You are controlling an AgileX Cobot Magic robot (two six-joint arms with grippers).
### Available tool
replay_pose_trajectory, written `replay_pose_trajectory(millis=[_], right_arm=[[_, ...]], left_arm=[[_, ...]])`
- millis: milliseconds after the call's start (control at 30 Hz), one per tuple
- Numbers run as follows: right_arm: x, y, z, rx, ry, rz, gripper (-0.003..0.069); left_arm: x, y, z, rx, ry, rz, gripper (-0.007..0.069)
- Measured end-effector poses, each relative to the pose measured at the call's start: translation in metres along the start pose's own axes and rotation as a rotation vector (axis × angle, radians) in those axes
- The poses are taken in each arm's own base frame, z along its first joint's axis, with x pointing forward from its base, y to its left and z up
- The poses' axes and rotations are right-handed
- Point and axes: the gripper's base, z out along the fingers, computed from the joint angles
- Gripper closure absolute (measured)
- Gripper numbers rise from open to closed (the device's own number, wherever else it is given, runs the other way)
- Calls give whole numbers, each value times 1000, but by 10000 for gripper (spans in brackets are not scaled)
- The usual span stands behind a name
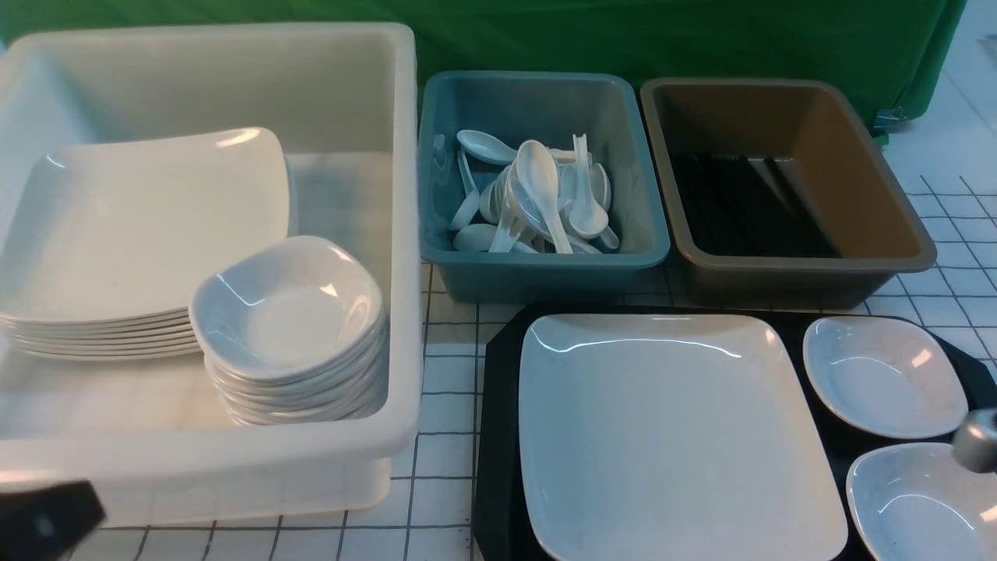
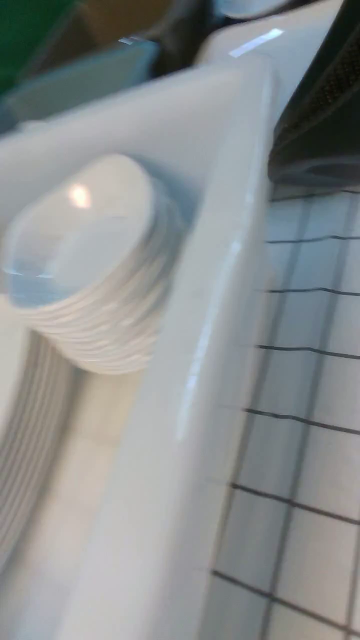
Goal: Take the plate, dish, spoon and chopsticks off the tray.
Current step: Use the right arm to grab a small plate from the dinner plate
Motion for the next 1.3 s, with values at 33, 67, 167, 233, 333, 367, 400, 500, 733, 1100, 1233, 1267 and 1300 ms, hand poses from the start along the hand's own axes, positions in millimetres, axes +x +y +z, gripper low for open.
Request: replay_pose_trajectory(millis=[33, 67, 167, 233, 333, 367, 400, 500, 733, 1100, 1233, 1267, 1300], right_arm=[[-9, 3, 6, -5, 26, -24, 490], [-17, 5, 12, -1, 41, -48, 448], [-34, 13, 25, 39, 67, -123, 355], [-45, 18, 34, 93, 82, -175, 328], [-54, 24, 49, 168, 122, -237, 315], [-56, 26, 56, 195, 140, -256, 314], [-57, 27, 61, 211, 156, -271, 313], [-60, 30, 79, 253, 194, -284, 312], [-64, 24, 100, 335, 241, -284, 337], [-63, 23, 84, 379, 254, -295, 530], [-60, 25, 48, 385, 227, -245, 620], [-59, 26, 41, 384, 228, -232, 622], [-59, 27, 27, 374, 201, -213, 623]], left_arm=[[1, 0, 7, 0, 80, 9, 619], [1, -1, 13, 1, 138, 12, 619], [1, -1, 25, 9, 244, 3, 619], [-1, -1, 31, 8, 284, 3, 619], [-1, 0, 35, 2, 311, 4, 616], [-1, 0, 35, 2, 312, 6, 614], [-1, 0, 35, 2, 312, 6, 612], [-1, 0, 35, 4, 313, 5, 597], [-1, 0, 35, 6, 320, 10, 561], [-1, 0, 35, 8, 320, 23, 532], [-1, 0, 35, 10, 320, 36, 528], [-1, 0, 35, 11, 321, 36, 526], [0, 0, 35, 11, 325, 36, 524]])
